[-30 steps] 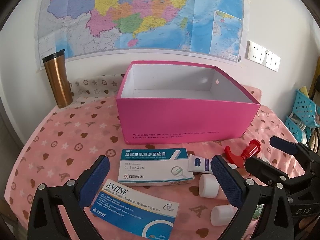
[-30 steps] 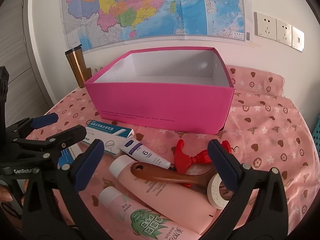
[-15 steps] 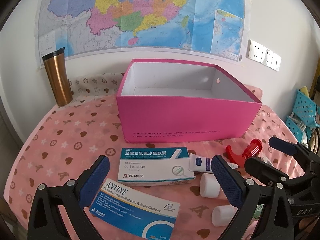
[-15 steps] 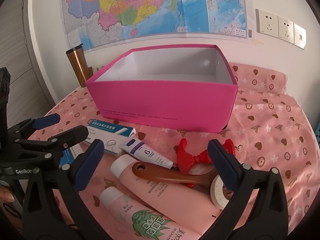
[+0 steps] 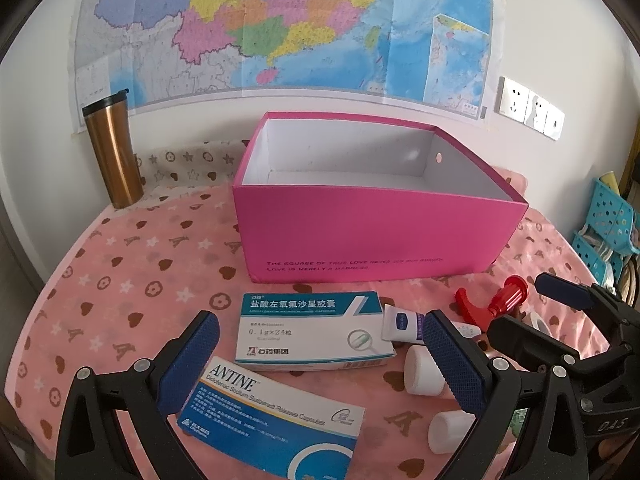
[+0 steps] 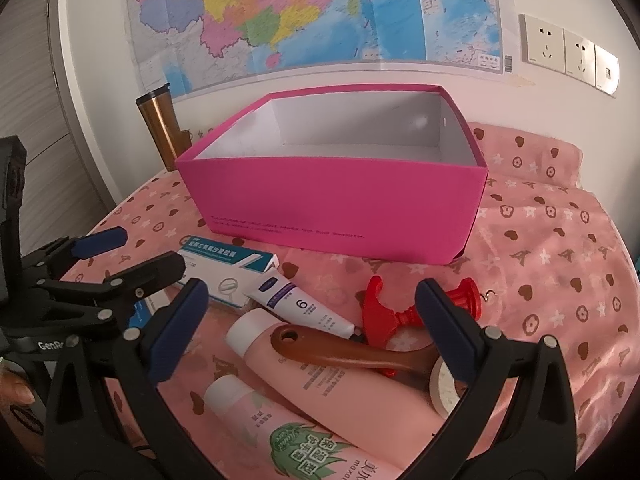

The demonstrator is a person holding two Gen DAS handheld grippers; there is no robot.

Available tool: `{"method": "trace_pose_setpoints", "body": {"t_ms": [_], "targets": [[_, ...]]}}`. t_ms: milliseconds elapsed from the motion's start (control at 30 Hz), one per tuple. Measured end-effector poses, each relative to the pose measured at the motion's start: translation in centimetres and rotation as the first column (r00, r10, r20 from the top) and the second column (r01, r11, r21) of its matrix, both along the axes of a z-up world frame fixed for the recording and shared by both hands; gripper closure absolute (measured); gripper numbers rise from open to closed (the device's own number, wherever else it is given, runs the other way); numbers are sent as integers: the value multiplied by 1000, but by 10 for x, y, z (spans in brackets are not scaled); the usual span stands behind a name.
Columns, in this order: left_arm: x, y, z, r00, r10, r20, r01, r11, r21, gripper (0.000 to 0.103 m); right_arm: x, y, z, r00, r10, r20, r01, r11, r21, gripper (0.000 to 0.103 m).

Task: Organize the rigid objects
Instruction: 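Reach the left gripper to the white-teal medicine box and grasp it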

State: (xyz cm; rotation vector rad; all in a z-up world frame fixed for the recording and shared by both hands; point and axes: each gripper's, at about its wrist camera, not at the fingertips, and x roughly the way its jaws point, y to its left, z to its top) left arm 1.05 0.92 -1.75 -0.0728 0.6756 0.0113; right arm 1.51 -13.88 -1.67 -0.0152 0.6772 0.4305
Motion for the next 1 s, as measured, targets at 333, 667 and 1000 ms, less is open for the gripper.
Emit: {"method": "trace_pose_setpoints", "body": {"t_ms": [333,667,1000], "targets": [[11,29,-10,999,2,-54,-4,999,-42,0,13,15,-5,995,87,-57,-87,996,-6,0],[23,58,-29,991,-26,-129,16,996,-83,10,32,42,-20,964,206,-169,-207,978,12,20],[30,65,-38,985,-65,-159,50,994,-92,26,43,58,-36,935,263,-239,-262,964,38,44]]}}
